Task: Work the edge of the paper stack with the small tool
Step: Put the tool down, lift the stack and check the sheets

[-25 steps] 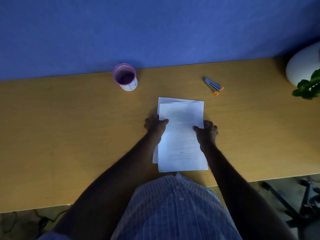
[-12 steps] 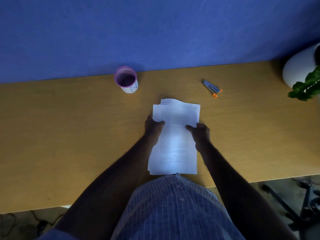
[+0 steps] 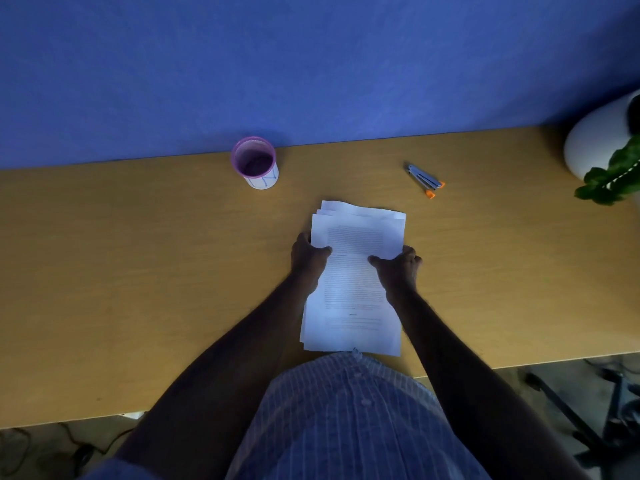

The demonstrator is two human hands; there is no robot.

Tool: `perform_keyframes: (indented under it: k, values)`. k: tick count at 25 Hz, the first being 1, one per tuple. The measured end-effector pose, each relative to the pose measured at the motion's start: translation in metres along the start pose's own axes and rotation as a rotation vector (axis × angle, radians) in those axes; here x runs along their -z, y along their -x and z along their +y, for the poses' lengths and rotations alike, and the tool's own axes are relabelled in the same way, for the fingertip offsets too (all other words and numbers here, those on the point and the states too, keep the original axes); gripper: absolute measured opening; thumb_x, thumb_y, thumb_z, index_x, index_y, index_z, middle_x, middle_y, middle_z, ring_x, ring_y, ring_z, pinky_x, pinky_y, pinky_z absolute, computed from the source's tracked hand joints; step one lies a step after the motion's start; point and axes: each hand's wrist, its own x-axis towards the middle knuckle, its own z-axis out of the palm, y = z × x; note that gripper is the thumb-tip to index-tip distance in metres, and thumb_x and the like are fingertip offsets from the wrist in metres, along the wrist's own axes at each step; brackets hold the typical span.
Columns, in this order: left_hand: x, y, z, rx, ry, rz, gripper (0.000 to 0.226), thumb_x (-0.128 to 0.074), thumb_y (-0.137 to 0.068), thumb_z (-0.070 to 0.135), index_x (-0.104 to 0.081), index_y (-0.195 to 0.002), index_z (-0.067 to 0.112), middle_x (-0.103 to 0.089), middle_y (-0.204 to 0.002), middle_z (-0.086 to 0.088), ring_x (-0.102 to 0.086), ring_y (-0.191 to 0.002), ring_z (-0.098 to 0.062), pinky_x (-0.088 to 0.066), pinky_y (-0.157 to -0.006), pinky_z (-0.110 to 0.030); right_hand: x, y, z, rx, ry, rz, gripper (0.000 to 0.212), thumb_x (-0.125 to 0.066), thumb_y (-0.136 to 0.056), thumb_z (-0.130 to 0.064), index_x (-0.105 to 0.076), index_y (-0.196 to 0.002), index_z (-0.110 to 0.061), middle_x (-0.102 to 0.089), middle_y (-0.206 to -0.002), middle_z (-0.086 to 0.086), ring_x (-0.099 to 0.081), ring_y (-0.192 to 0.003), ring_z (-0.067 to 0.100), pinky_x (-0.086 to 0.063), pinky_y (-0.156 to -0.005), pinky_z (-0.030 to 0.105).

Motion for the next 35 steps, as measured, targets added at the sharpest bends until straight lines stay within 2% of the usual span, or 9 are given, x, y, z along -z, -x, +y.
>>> perform_keyframes:
  k: [6, 10, 13, 18, 21, 26, 30, 33, 35]
  values:
    - [0.002, -0.003, -0.003, -0.007, 0.017, -0.041, 0.056, -0.071, -0.084, 0.004, -0.055, -0.138, 0.007, -0.066, -0.128, -0.009, -0.065, -0.111, -0.027, -0.051, -0.072, -0.027, 0.002, 0.002, -0.003, -0.095, -0.023, -0.075, 0.065, -0.087, -0.071, -0.041, -0.061, -0.126, -0.019, -0.06, -0.128, 0.003, -0.053, -0.123, 0.031, -0.048, -0.106, 0.05]
    - [0.004, -0.002, -0.004, 0.001, 0.087, -0.061, 0.055, -0.074, -0.086, 0.002, -0.056, -0.138, 0.005, -0.066, -0.131, -0.011, -0.064, -0.117, -0.03, -0.056, -0.088, -0.036, 0.017, 0.014, -0.01, 0.012, -0.327, -0.228, 0.043, -0.069, -0.065, -0.018, -0.062, -0.106, -0.004, -0.061, -0.09, 0.005, -0.055, -0.082, 0.023, -0.044, -0.066, 0.03]
    - [0.013, 0.001, 0.002, -0.048, 0.259, -0.172, 0.045, -0.073, -0.088, -0.001, -0.061, -0.132, -0.003, -0.068, -0.131, -0.022, -0.065, -0.121, -0.039, -0.052, -0.106, -0.05, 0.043, 0.026, -0.032, 0.233, -0.261, -0.323, 0.034, -0.064, -0.082, 0.006, -0.062, -0.114, -0.006, -0.071, -0.1, 0.007, -0.065, -0.087, 0.023, -0.052, -0.07, 0.033]
    - [0.051, 0.0, 0.037, -0.208, 0.578, -0.563, 0.043, -0.064, -0.098, 0.01, -0.058, -0.141, 0.006, -0.064, -0.141, -0.017, -0.066, -0.121, -0.027, -0.053, -0.102, -0.041, 0.094, 0.037, -0.073, 0.504, -0.283, -0.578, 0.039, -0.063, -0.094, 0.011, -0.062, -0.13, -0.004, -0.073, -0.123, 0.018, -0.072, -0.109, 0.028, -0.06, -0.091, 0.042]
    - [0.069, 0.001, 0.074, -0.259, 0.529, -0.531, 0.037, -0.064, -0.098, 0.009, -0.062, -0.135, 0.013, -0.072, -0.131, -0.004, -0.07, -0.117, -0.02, -0.053, -0.099, -0.037, 0.103, 0.041, -0.097, 0.559, -0.247, -0.37, 0.036, -0.061, -0.096, 0.008, -0.063, -0.13, -0.003, -0.074, -0.123, 0.016, -0.07, -0.115, 0.035, -0.056, -0.103, 0.054]
    - [0.081, 0.033, 0.131, -0.567, 0.463, -0.358, 0.021, -0.064, -0.1, 0.016, -0.07, -0.119, 0.009, -0.076, -0.115, -0.002, -0.071, -0.109, -0.018, -0.056, -0.092, -0.03, 0.101, 0.056, -0.116, 0.713, -0.3, -0.071, 0.037, -0.056, -0.099, 0.0, -0.061, -0.132, -0.015, -0.072, -0.12, 0.007, -0.068, -0.112, 0.031, -0.056, -0.098, 0.056]
    - [0.092, 0.05, 0.138, -0.791, 0.39, -0.273, 0.025, -0.064, -0.101, 0.021, -0.067, -0.119, 0.005, -0.074, -0.108, -0.003, -0.068, -0.103, -0.02, -0.055, -0.09, -0.033, 0.099, 0.071, -0.113, 0.864, -0.443, -0.023, 0.045, -0.055, -0.099, -0.014, -0.06, -0.129, -0.047, -0.07, -0.122, -0.014, -0.067, -0.118, 0.014, -0.059, -0.094, 0.039]
    - [0.09, 0.053, 0.124, -0.783, 0.334, -0.349, 0.019, -0.058, -0.103, 0.008, -0.066, -0.115, 0.021, -0.071, -0.109, 0.006, -0.066, -0.104, -0.011, -0.052, -0.097, -0.03, 0.088, 0.068, -0.104, 0.783, -0.494, -0.069, 0.044, -0.056, -0.098, 0.001, -0.064, -0.123, -0.034, -0.074, -0.116, -0.016, -0.07, -0.112, 0.005, -0.058, -0.097, 0.046]
    - [0.083, 0.051, 0.108, -0.695, 0.273, -0.339, 0.024, -0.058, -0.102, 0.003, -0.062, -0.12, 0.02, -0.07, -0.115, -0.002, -0.066, -0.11, -0.017, -0.051, -0.105, -0.041, 0.082, 0.07, -0.101, 0.717, -0.541, -0.121, 0.053, -0.053, -0.092, 0.007, -0.067, -0.114, -0.039, -0.075, -0.109, -0.022, -0.07, -0.104, -0.002, -0.057, -0.093, 0.042]
